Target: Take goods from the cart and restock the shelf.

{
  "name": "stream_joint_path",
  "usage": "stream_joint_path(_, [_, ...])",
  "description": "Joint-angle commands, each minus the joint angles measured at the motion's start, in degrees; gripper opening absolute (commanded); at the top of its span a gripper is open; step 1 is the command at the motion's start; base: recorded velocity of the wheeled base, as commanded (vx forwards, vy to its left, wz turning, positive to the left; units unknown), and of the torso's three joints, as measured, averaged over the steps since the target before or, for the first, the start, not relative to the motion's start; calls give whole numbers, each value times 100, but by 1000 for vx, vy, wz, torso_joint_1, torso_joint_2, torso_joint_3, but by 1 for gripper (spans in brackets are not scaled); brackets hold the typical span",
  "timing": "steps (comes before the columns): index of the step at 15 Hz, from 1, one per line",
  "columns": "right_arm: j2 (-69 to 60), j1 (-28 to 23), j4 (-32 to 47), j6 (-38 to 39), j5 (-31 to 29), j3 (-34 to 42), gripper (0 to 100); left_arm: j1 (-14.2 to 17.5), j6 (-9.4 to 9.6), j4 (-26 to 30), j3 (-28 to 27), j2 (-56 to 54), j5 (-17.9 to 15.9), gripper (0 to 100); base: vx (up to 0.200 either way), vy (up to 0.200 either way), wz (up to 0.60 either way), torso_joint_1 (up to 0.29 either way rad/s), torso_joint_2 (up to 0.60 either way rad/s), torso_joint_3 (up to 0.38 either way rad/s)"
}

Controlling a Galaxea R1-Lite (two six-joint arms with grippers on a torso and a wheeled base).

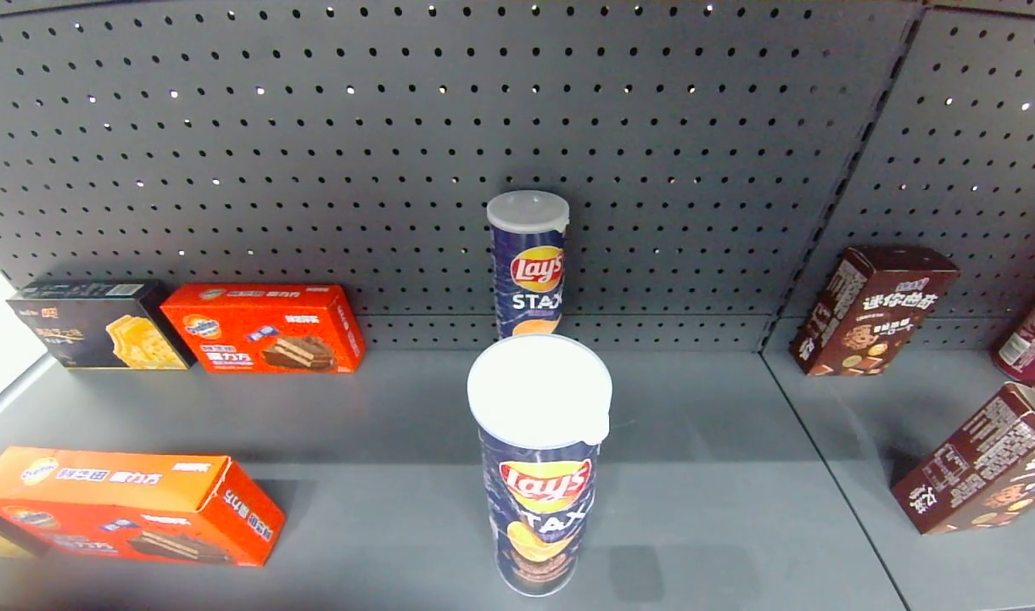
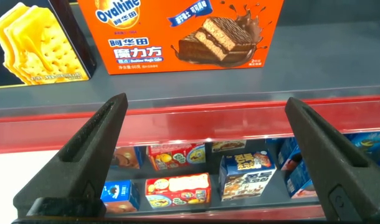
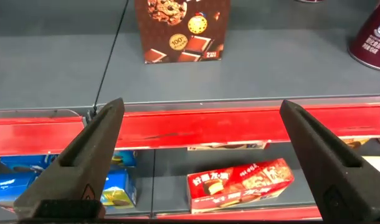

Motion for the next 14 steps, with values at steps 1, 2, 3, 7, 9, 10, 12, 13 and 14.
stream_joint_path(1, [-7, 2, 0, -5, 1, 0, 100, 1, 15, 8, 1, 9, -11, 100, 0, 0, 0, 0, 0, 0])
stream_joint_path(2, [-7, 2, 0, -5, 1, 0, 100, 1, -3, 8, 1, 9, -2, 100, 0, 0, 0, 0, 0, 0])
stream_joint_path(3, [-7, 2, 0, -5, 1, 0, 100, 1, -55, 8, 1, 9, 112, 100, 0, 0, 0, 0, 0, 0])
stream_joint_path(7, [-7, 2, 0, -5, 1, 0, 100, 1, -64, -1, 1, 9, 165, 100, 0, 150, 0, 2, -1, 2])
stream_joint_path(9, [-7, 2, 0, -5, 1, 0, 100, 1, -64, -1, 1, 9, 165, 100, 0, 0, 0, 0, 0, 0])
stream_joint_path(10, [-7, 2, 0, -5, 1, 0, 100, 1, -64, -1, 1, 9, 174, 100, 0, 0, 0, 0, 0, 0])
stream_joint_path(12, [-7, 2, 0, -5, 1, 0, 100, 1, -64, -1, 1, 9, 165, 100, 0, 0, 0, 0, 0, 0])
stream_joint_path(13, [-7, 2, 0, -5, 1, 0, 100, 1, -64, -1, 1, 9, 165, 100, 0, 0, 0, 0, 0, 0])
stream_joint_path(14, [-7, 2, 0, -5, 1, 0, 100, 1, -64, -1, 1, 9, 165, 100, 0, 0, 0, 0, 0, 0])
